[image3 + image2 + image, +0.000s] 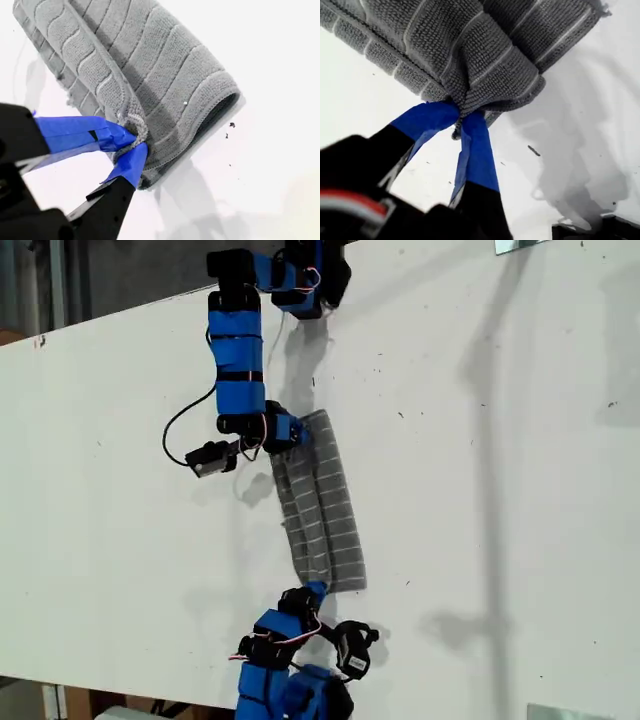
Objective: Grasp corners of a square towel and fold twice.
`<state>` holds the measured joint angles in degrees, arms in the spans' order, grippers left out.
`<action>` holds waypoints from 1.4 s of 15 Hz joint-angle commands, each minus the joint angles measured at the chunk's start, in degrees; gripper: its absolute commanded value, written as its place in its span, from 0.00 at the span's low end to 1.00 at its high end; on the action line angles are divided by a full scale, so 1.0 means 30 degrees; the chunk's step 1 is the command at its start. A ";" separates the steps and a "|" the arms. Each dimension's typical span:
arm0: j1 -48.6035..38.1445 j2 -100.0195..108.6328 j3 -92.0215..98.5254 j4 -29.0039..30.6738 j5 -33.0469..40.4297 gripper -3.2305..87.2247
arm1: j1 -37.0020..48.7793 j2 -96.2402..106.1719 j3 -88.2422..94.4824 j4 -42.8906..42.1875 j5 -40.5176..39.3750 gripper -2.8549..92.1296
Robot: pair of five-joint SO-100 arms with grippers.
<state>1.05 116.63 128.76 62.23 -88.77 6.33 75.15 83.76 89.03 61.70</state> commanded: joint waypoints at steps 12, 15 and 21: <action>0.2930 -0.3896 -0.2373 -0.2080 -0.1553 0.22 | -0.2461 -0.0234 0.1582 0.0527 0.2930 0.38; 0.2959 -0.2314 -0.3193 0.0000 -0.1494 0.27 | -0.2227 0.1846 0.1729 0.1934 0.3076 0.44; 0.0938 0.2812 -0.0586 0.2578 -0.0557 0.27 | 0.0996 0.0645 0.3398 -0.0703 0.0352 0.47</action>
<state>6.15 118.83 124.63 69.35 -91.05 7.56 77.70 94.13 88.77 64.25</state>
